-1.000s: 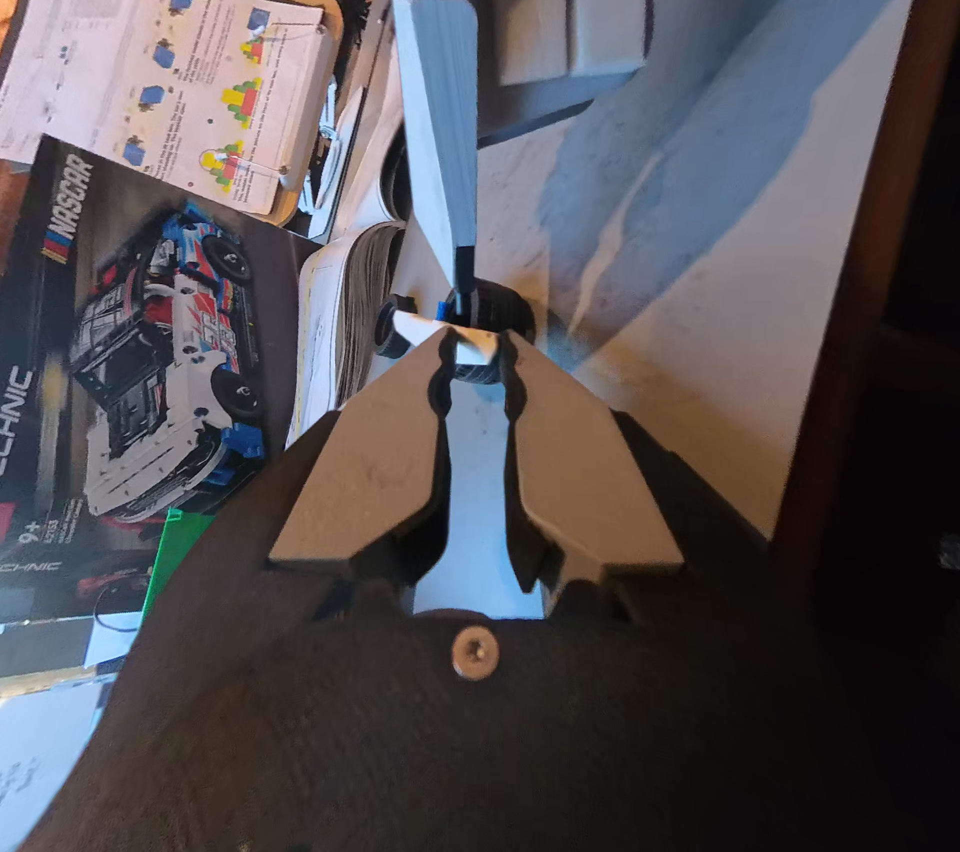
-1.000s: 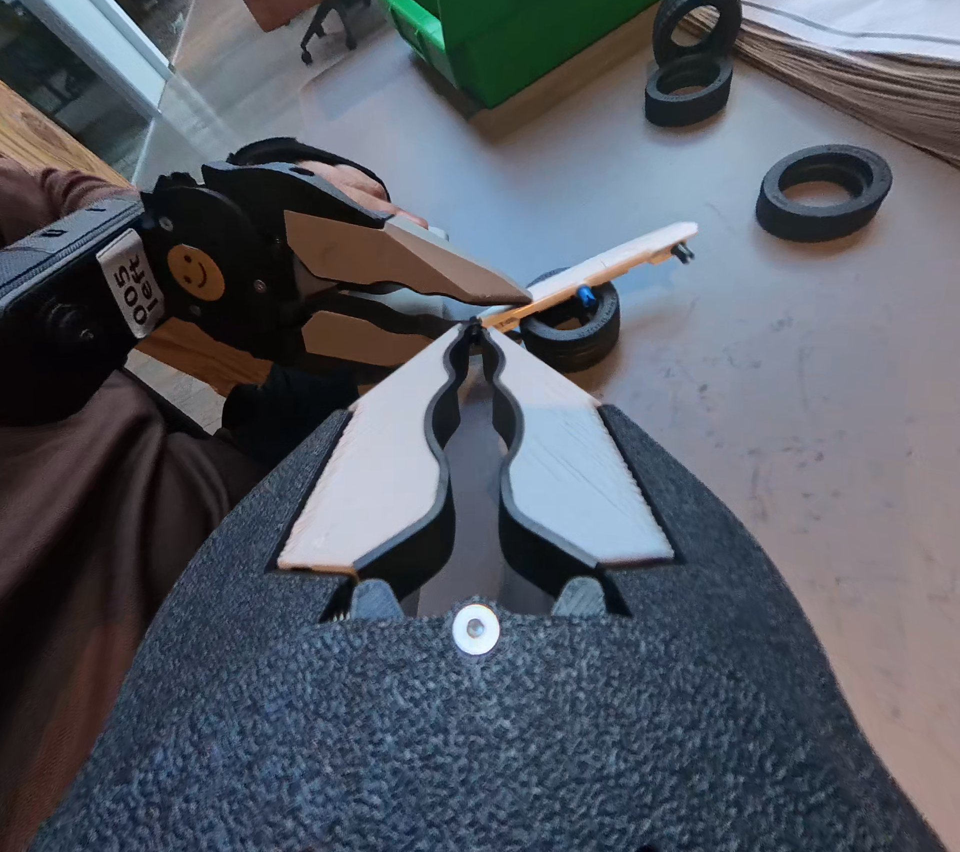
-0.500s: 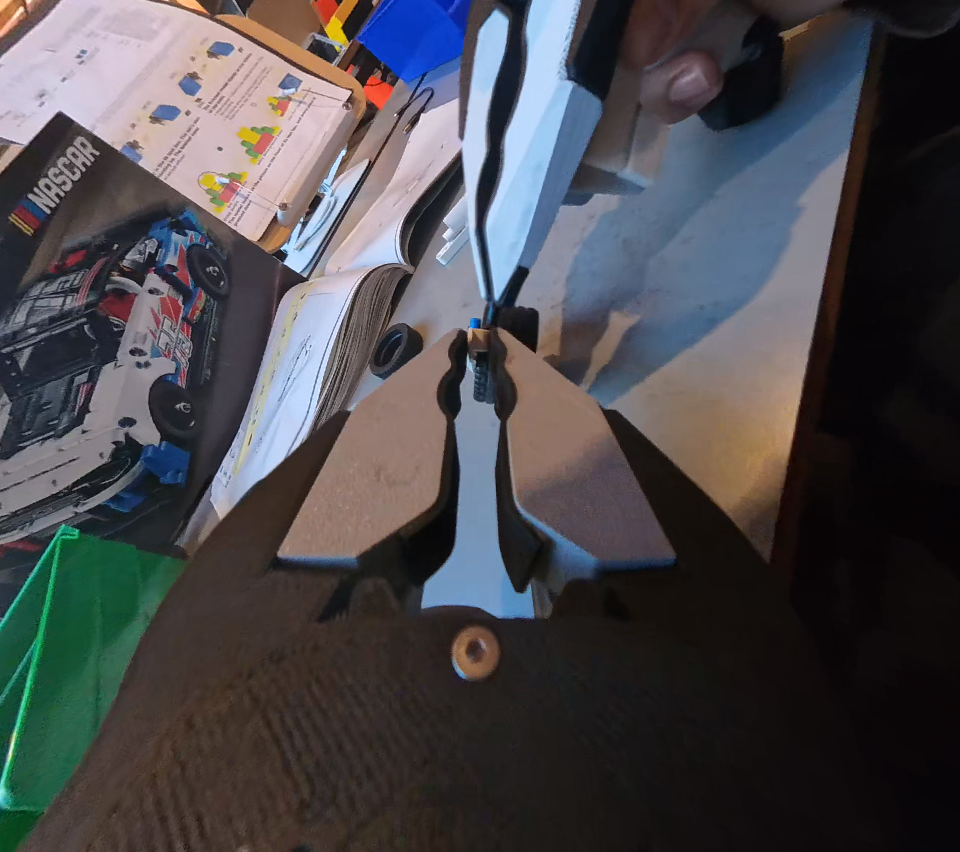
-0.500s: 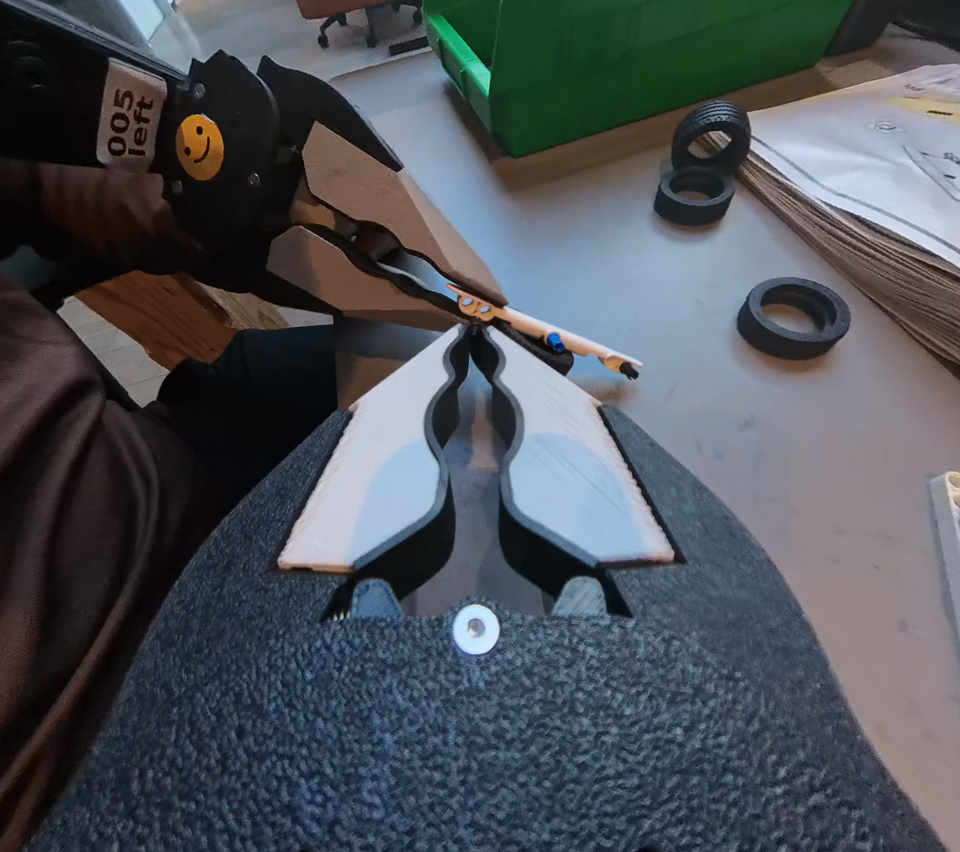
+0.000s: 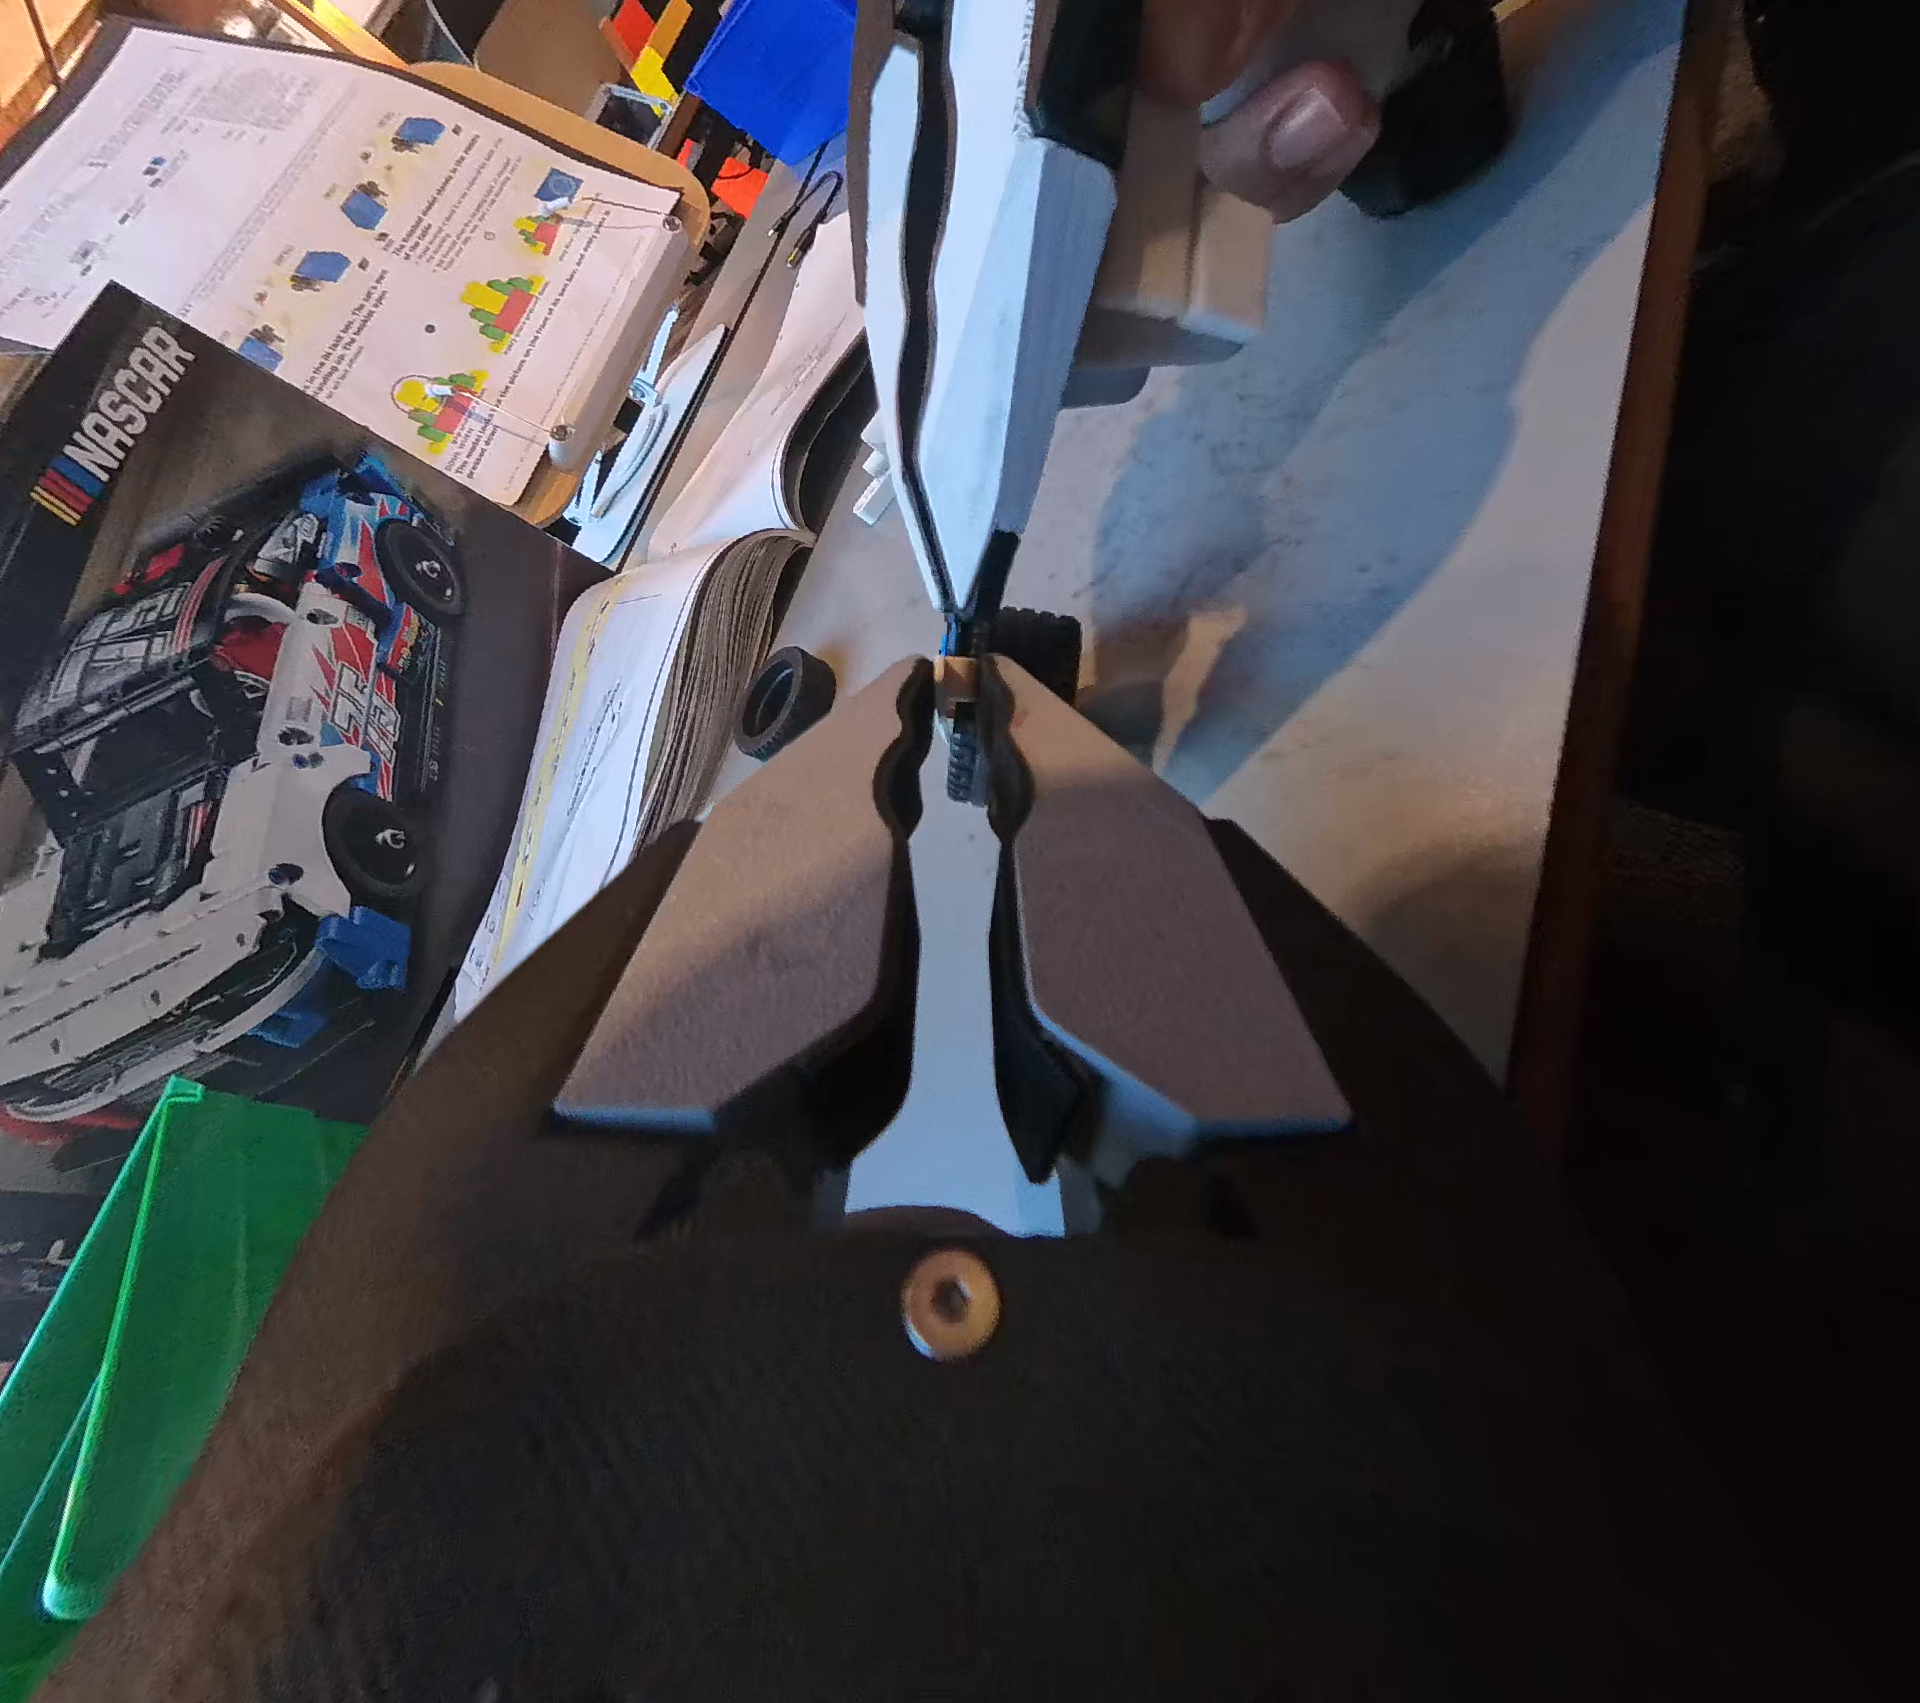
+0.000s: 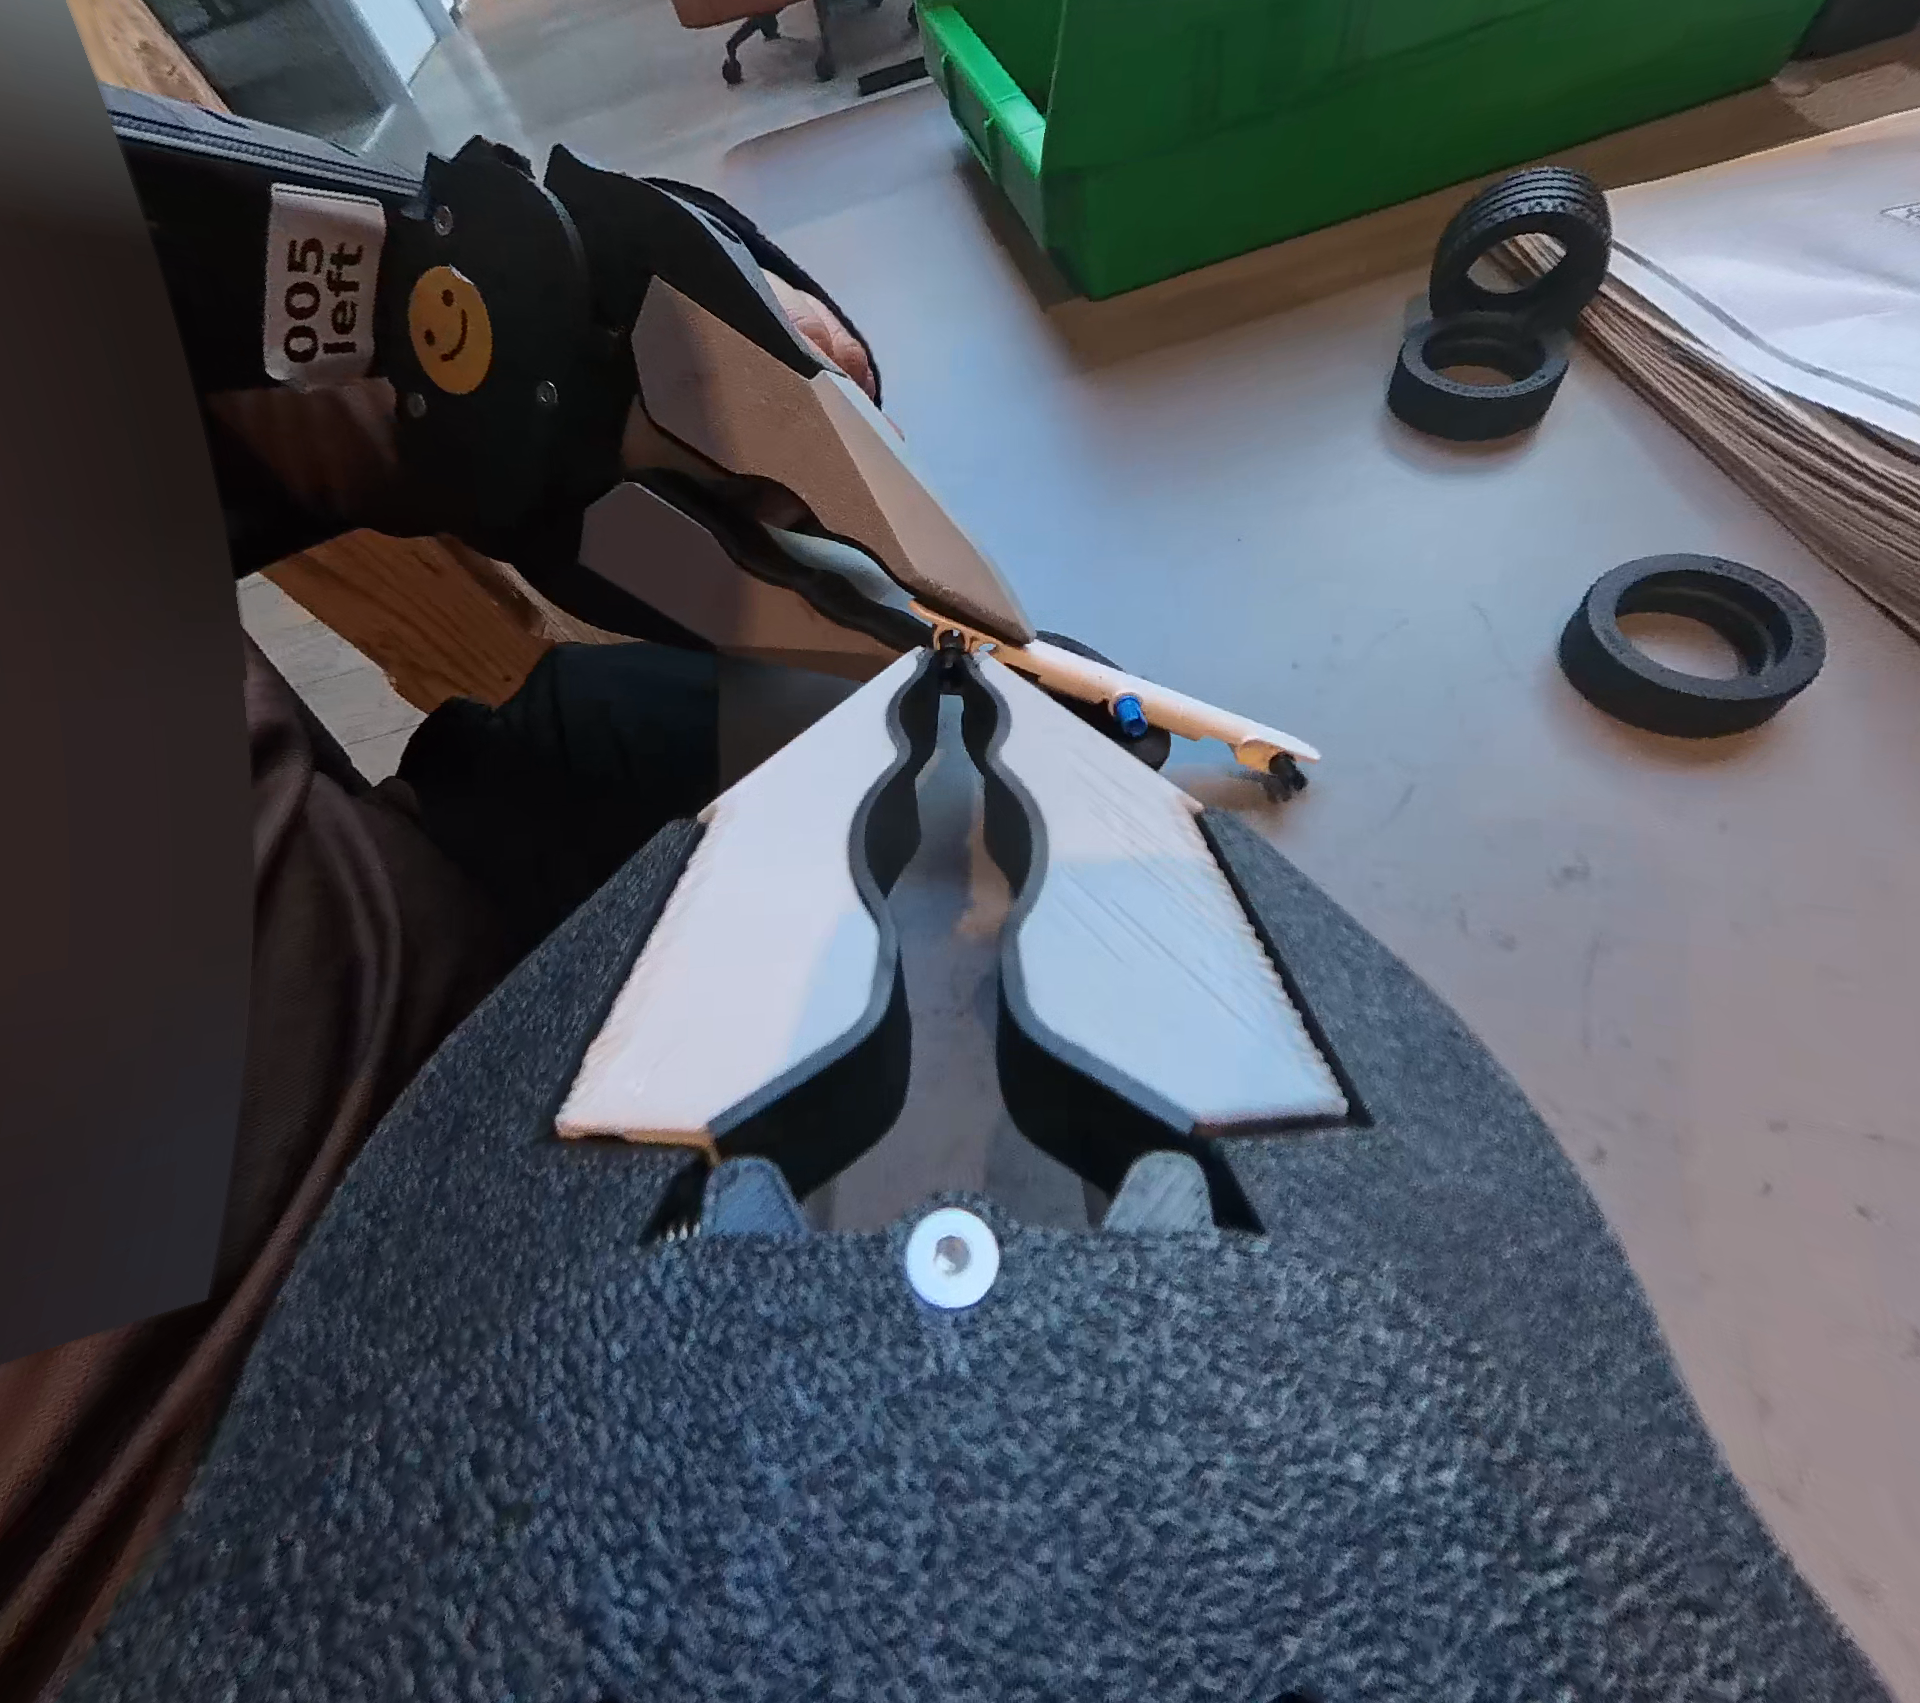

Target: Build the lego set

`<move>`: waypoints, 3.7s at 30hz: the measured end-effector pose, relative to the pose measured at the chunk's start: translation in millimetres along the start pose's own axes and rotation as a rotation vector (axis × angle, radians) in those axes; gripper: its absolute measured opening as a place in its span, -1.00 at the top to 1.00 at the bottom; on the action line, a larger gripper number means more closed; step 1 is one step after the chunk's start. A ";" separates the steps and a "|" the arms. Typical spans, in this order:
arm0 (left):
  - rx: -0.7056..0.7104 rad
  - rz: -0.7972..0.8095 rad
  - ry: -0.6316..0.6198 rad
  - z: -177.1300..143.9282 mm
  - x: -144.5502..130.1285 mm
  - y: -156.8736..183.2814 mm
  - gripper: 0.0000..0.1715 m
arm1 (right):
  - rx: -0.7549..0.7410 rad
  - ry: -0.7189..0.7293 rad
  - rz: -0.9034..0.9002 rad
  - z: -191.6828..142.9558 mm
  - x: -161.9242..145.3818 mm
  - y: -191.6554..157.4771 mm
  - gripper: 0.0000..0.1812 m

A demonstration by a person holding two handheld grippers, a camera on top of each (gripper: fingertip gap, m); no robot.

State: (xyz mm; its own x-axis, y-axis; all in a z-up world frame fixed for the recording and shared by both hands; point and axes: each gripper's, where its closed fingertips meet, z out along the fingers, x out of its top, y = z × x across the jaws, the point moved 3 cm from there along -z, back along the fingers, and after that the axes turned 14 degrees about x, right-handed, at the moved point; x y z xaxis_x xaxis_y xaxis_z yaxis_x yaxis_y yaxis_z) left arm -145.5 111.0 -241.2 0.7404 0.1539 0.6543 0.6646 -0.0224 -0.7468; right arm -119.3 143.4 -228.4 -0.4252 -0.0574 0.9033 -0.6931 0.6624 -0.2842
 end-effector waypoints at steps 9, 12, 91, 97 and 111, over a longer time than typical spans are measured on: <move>-0.021 -0.041 -0.049 -0.5 -3.6 -1.2 0.94 | -0.087 -0.063 -0.163 4.5 0.1 -0.8 0.96; -0.011 -0.026 -0.059 -0.7 -5.1 -0.7 0.95 | -0.114 -0.128 -0.222 6.3 0.6 -0.8 0.97; -0.085 -0.275 -0.252 -52.7 -28.3 -2.4 0.17 | -0.474 -0.159 0.046 -89.8 -26.6 41.6 0.72; -0.324 -0.467 -0.321 -49.6 -19.0 10.2 0.09 | -0.688 -0.273 0.042 -131.3 -26.0 39.3 0.73; -0.340 -0.353 -0.382 -36.9 -24.0 13.9 0.11 | -0.757 -0.487 0.094 -125.0 -41.7 103.4 0.64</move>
State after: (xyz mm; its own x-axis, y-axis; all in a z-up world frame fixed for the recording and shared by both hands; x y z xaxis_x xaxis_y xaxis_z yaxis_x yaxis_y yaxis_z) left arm -150.3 70.5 -262.9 0.4235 0.5511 0.7190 0.9042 -0.2094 -0.3722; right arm -100.5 307.7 -255.3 -0.7795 -0.1739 0.6017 -0.1482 0.9846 0.0926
